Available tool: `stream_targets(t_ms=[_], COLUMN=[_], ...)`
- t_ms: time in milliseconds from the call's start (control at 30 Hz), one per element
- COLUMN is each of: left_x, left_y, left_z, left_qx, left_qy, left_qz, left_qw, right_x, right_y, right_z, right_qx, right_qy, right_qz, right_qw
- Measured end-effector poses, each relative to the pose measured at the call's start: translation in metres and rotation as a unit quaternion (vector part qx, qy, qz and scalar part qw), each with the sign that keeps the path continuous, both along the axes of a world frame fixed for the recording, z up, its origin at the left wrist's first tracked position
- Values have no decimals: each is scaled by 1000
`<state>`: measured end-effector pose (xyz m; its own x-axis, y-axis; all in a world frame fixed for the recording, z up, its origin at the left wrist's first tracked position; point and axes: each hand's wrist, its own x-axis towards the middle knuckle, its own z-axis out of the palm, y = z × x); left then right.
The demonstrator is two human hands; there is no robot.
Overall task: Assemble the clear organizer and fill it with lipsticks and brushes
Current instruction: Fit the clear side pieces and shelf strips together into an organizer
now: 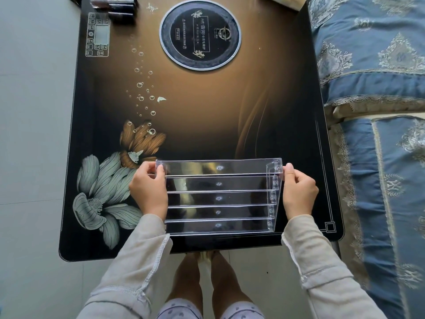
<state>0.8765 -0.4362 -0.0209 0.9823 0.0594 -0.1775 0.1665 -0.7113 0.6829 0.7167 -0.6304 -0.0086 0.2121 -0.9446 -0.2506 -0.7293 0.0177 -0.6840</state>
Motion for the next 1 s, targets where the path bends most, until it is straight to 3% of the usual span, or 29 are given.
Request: stream_targets(t_ms=[367,833,1000], left_x=[-1,-2,1], left_y=[-1,5,14], left_z=[3,7,7], left_qx=[-6,-45,-52], left_qy=[-1,25,48], left_qz=[5,4,-21], left_qw=[1000,999,997], right_x=[-1,2,5], right_y=[-4,-7,-13], right_z=[6,2,4], right_qx=[-4,38,58], right_qy=[-8,-16,12], right_qz=[34,-8,36], right_qw=[999,999,998])
